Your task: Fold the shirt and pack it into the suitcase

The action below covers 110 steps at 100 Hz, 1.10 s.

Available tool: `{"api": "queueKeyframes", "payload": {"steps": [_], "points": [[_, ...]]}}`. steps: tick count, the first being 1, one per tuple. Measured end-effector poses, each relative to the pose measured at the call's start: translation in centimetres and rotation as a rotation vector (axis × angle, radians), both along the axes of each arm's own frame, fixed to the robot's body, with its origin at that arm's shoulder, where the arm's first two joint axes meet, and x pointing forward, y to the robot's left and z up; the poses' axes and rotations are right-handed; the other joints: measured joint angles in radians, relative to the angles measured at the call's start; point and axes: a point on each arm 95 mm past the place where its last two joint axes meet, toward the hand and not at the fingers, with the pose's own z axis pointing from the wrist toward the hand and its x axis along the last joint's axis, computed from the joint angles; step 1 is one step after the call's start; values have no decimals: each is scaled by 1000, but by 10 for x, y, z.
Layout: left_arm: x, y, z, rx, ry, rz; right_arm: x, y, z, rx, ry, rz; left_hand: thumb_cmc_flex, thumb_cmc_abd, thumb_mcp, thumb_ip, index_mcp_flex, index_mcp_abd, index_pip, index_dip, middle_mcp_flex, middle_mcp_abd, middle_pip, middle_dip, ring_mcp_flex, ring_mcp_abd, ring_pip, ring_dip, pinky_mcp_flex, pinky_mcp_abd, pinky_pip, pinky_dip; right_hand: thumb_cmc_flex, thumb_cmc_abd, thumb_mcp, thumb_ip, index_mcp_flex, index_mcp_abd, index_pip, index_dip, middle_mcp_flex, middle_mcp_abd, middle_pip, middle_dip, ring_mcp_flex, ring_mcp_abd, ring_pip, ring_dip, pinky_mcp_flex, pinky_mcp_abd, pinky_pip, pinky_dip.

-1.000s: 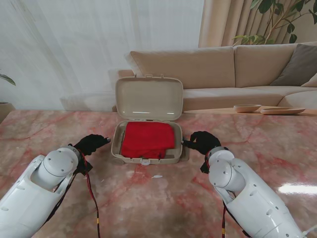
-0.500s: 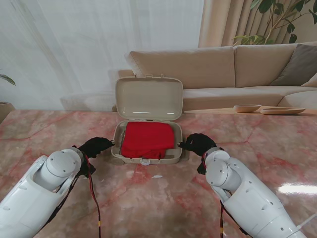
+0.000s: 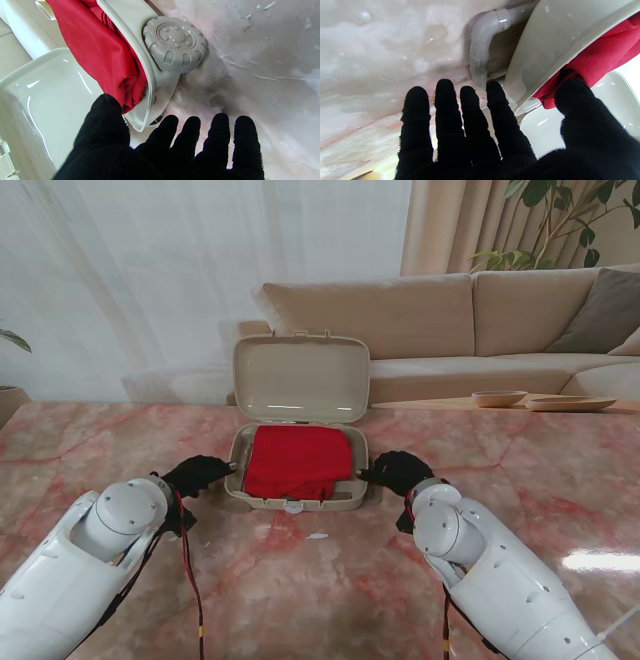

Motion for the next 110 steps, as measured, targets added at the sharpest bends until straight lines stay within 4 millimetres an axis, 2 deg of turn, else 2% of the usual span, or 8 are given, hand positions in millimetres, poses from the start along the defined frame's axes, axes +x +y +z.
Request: {"api": "queueKeyframes", "payload": {"steps": [27,32,67,110], "points": [[0,-1,0,-5,10,-14,-1,3,-1,0,0,11,0,2,0,0,0,0,3,0,0,0,0,3,0,-13,0,0,0,0,0,4,0,0,0,0,1,-1,0,0,0,0,1,0,0,0,0,0,0,0,0,0],[1,-2,0,-9,13,-21,-1,4,-1,0,0,16,0,19,0,0,0,0,3,0,0,0,0,3,0,-21,0,2,0,0,0,5,0,0,0,0,1,-1,0,0,0,0,1,0,0,0,0,0,0,0,0,0],[-2,-4,-1,-19,21,-74,-3,7,-1,9,-4,47,0,19,0,0,-13,11,-9,-13,0,0,0,3,0,-58,0,14,0,0,0,16,24,0,-10,1,1,-10,0,0,1,0,1,0,0,1,0,0,0,0,0,0],[-10,-5,-2,-25,20,-119,-13,9,-2,5,-1,94,0,19,0,0,-20,49,-67,-19,0,1,0,3,0,-73,0,14,0,0,0,17,24,0,-10,1,-4,82,-5,-6,1,0,1,0,0,1,0,0,0,0,0,0]]}}
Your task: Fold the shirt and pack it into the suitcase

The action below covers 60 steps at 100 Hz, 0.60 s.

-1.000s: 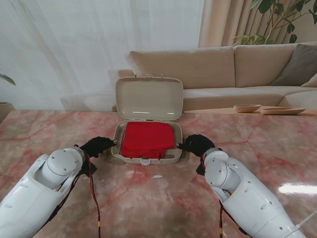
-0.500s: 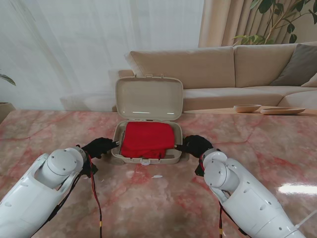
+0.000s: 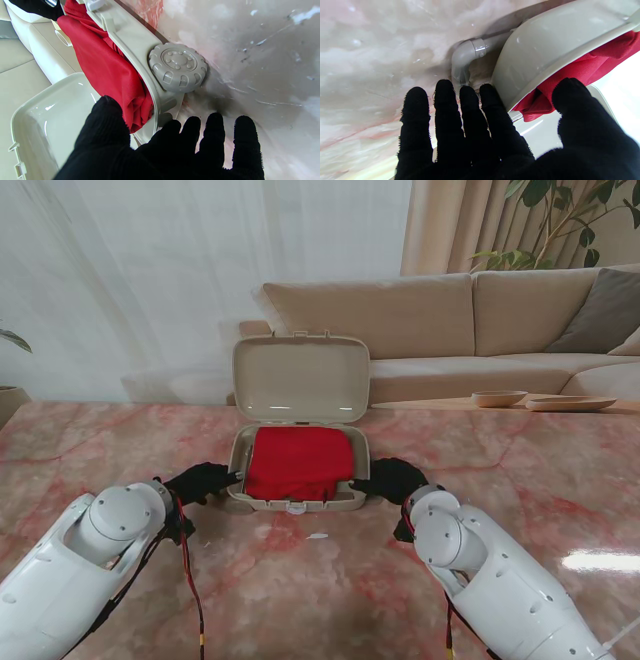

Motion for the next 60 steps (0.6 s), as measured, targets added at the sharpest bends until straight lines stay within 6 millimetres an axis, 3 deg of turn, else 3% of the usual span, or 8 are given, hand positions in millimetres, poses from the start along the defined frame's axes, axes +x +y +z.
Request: {"api": "queueKeyframes", "payload": {"steps": [60], "points": [[-29,9,-1,13,-8,-57,-43,6,4,9,-4,75,0,0,0,0,-11,36,-8,-10,0,9,0,0,0,-5,0,3,0,0,0,1,0,0,0,0,21,79,3,0,2,38,0,0,0,0,0,0,0,0,0,0]]}}
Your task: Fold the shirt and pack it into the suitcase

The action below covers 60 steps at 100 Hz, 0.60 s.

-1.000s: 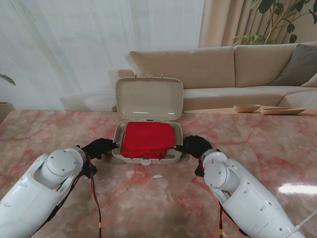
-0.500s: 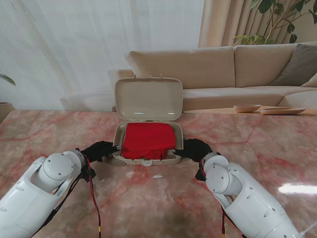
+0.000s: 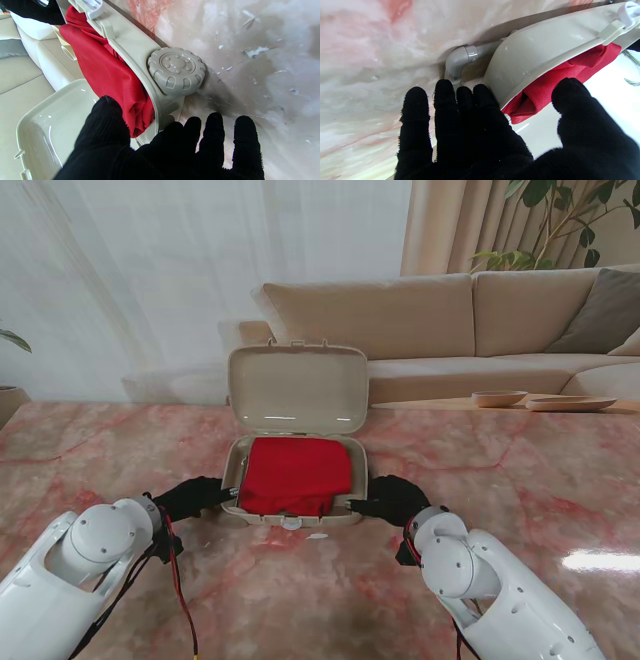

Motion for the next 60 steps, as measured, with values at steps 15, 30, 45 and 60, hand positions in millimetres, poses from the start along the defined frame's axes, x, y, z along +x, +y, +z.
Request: {"api": "queueKeyframes", "payload": {"steps": [15,30,45,60], "points": [[-9,2,0,-4,1,-9,-12,2,1,5,11,13,0,0,0,0,0,11,0,0,8,6,-5,0,0,0,0,0,0,0,0,4,0,3,0,0,0,16,0,0,0,12,0,0,0,0,0,0,0,0,0,0],[-18,4,0,-6,0,-20,-25,3,3,11,23,21,0,0,0,0,0,30,0,0,12,21,-5,0,1,14,0,1,0,0,0,7,12,4,-1,0,1,22,15,0,0,15,0,0,0,0,0,0,0,0,0,0],[-26,6,1,-3,-5,-36,-40,6,4,6,34,39,0,0,0,0,0,46,0,0,12,36,-5,0,5,39,0,7,0,0,0,10,14,6,-10,0,2,35,16,0,0,25,0,0,0,0,0,0,0,0,0,0],[-33,7,1,0,-11,-45,-50,7,5,7,42,52,0,0,0,0,0,54,0,1,12,44,-5,0,5,47,0,9,0,1,0,10,14,6,-10,0,3,48,16,0,0,37,0,0,0,3,0,0,0,0,0,0]]}}
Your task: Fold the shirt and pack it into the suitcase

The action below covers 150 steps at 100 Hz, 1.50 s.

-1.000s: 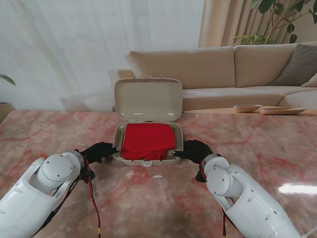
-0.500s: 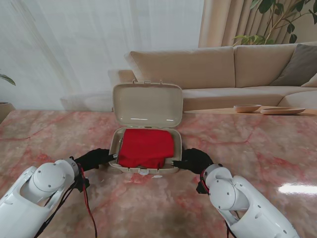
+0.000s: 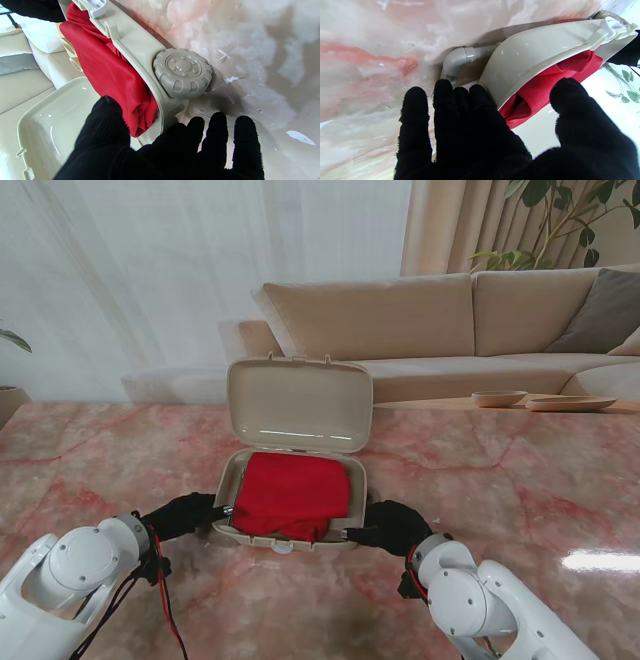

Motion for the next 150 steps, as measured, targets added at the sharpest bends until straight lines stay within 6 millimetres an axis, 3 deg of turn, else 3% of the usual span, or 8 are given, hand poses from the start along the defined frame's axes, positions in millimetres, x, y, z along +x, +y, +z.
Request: {"api": "queueKeyframes", "payload": {"steps": [54,73,106,137,150], "points": [[-15,5,1,12,3,-17,-26,3,0,6,36,14,0,0,0,0,0,-1,0,1,0,4,-4,0,0,11,0,2,0,4,0,0,13,2,0,0,9,3,1,0,1,2,-8,0,0,2,0,0,0,0,0,0],[-17,6,1,20,0,-15,-30,3,2,6,41,8,0,0,0,0,0,-23,12,2,10,-5,-6,0,2,11,2,11,0,5,0,6,13,8,0,0,9,-35,1,0,1,-13,-12,0,0,2,0,0,0,0,0,0],[-18,9,1,30,-12,-7,-33,-4,9,6,24,-45,0,0,0,0,-1,-143,64,16,20,-37,-6,0,20,14,5,12,0,6,14,31,13,8,-1,0,9,-113,1,0,1,-26,-16,0,0,2,0,0,0,0,0,0],[-20,10,2,41,-9,-9,-33,-7,12,10,14,-58,0,0,0,0,-1,-158,80,28,21,-38,-6,0,15,34,18,13,0,6,15,39,13,8,-1,0,8,-157,0,0,1,-27,-16,0,0,2,0,0,0,0,0,0],[-21,12,4,47,-5,-7,-34,-8,13,9,14,-65,0,0,0,0,-2,-202,82,28,21,-38,-6,0,15,47,18,13,0,6,15,40,13,8,-1,0,8,-183,-1,0,1,-28,-16,0,0,2,0,0,0,0,0,0]]}}
